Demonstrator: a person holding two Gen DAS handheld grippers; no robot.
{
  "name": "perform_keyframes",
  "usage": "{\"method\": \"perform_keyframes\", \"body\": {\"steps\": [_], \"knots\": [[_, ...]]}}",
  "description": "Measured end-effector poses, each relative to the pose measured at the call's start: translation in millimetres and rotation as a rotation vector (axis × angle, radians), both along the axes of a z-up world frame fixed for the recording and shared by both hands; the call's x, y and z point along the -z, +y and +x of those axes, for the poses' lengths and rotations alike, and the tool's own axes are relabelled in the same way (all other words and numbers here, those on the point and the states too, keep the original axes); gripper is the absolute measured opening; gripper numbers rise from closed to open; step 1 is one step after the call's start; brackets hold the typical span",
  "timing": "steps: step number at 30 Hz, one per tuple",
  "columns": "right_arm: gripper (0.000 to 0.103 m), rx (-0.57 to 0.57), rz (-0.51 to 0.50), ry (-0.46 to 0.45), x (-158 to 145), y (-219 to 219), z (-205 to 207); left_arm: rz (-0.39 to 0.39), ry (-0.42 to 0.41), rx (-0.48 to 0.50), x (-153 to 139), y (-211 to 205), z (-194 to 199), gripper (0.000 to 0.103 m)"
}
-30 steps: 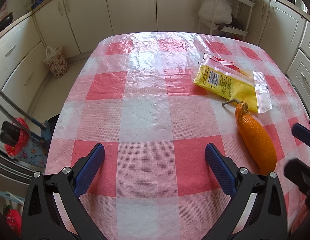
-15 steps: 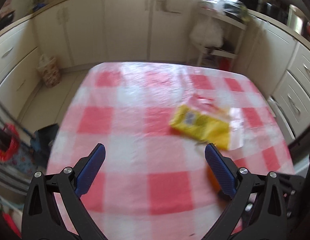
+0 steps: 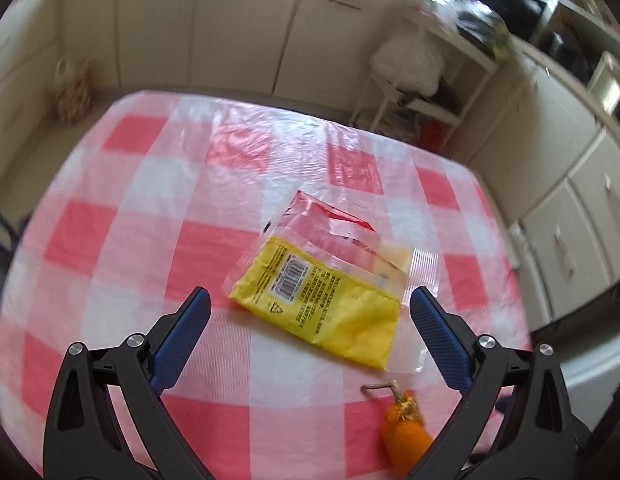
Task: Collect trash
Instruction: 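Lower the right gripper onto the orange peel and close it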
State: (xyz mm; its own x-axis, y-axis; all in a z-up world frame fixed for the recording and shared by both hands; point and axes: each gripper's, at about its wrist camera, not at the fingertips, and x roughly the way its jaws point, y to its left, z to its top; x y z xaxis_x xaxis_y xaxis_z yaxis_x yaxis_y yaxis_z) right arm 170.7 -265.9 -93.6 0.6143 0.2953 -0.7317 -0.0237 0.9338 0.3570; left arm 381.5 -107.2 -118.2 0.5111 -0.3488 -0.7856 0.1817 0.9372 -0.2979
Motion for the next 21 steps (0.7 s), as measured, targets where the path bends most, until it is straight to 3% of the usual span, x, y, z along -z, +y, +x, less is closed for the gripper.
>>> {"method": "perform_keyframes", "body": {"steps": [3,5,11,14,17,21], "knots": [[0.063,-0.008,-0.029,-0.021,-13,0,27,-0.031,0.044,-0.004,4,6,1,0.097],[0.062,-0.017,0.024,0.004,-10,0,57,-0.07,0.059,-0.006,4,11,1,0.097],[0.037,-0.018,0.081,0.084,19,12,96,-0.129,0.094,-0.017,8,30,-3,0.097],[0.012,-0.05,0.071,0.083,24,26,102,-0.142,0.119,-0.026,13,37,1,0.097],[0.004,-0.062,0.106,0.057,23,26,104,-0.168,0.146,-0.031,18,43,5,0.097],[0.002,-0.123,0.125,-0.034,6,33,95,-0.213,0.172,-0.032,21,50,7,0.097]]}}
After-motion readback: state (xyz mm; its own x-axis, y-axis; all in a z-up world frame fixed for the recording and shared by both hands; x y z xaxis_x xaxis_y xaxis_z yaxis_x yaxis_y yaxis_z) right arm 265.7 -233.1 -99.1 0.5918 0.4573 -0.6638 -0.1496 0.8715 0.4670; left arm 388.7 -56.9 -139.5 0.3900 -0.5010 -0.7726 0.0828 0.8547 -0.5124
